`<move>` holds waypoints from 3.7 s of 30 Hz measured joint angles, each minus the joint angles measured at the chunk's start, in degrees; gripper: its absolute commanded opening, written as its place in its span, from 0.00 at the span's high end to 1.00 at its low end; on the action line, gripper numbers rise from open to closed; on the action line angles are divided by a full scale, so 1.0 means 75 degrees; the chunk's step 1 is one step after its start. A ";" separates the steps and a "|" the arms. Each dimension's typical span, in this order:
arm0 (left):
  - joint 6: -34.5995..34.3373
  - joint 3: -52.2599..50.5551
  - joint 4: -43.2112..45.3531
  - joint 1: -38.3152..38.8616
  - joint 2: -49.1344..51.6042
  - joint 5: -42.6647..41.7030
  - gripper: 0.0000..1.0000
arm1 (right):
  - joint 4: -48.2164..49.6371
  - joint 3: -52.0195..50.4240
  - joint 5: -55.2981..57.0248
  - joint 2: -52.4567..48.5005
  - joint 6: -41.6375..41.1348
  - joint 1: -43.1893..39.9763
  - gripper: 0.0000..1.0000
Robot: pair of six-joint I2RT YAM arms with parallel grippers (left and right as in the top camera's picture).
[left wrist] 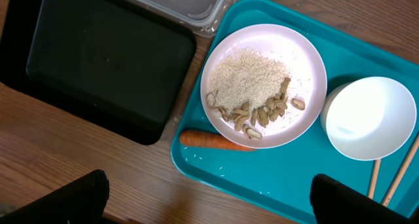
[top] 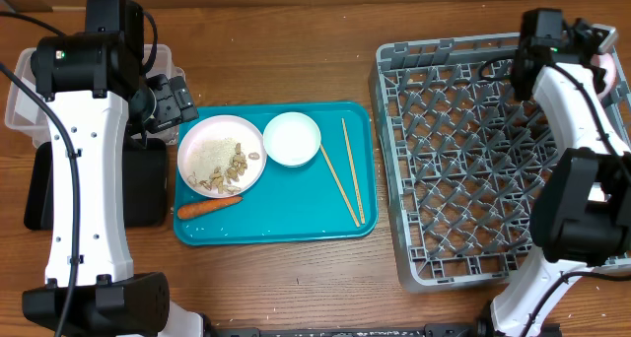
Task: Sort waste into correct bins and load items into the dishwasher
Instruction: 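Carry the pink bowl into the rack's back corner and release, then reach the right gripper to the white bowl and grasp its rim, then place the white bowl in the rack's back right area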
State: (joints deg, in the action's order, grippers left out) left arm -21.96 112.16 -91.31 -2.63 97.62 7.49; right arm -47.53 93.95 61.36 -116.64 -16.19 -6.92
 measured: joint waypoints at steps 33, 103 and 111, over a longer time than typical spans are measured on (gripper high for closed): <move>0.0000 0.0000 0.0026 0.0000 0.0003 -0.0058 0.00 | -0.1335 0.1207 -0.9040 0.2218 0.1376 0.1335 0.21; 0.0000 0.0000 0.0335 0.0000 0.0003 -0.0166 0.00 | -0.3620 0.2113 -0.0440 0.1093 -0.1964 0.2929 0.96; 0.0000 0.0000 0.0347 0.0000 0.0006 -0.0169 0.00 | -0.2707 -0.0315 0.0694 0.0863 -0.3643 0.2783 0.96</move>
State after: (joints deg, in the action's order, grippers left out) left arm -21.96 112.16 -88.71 -2.63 97.67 6.22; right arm -67.83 91.59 66.57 -110.17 -43.51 13.96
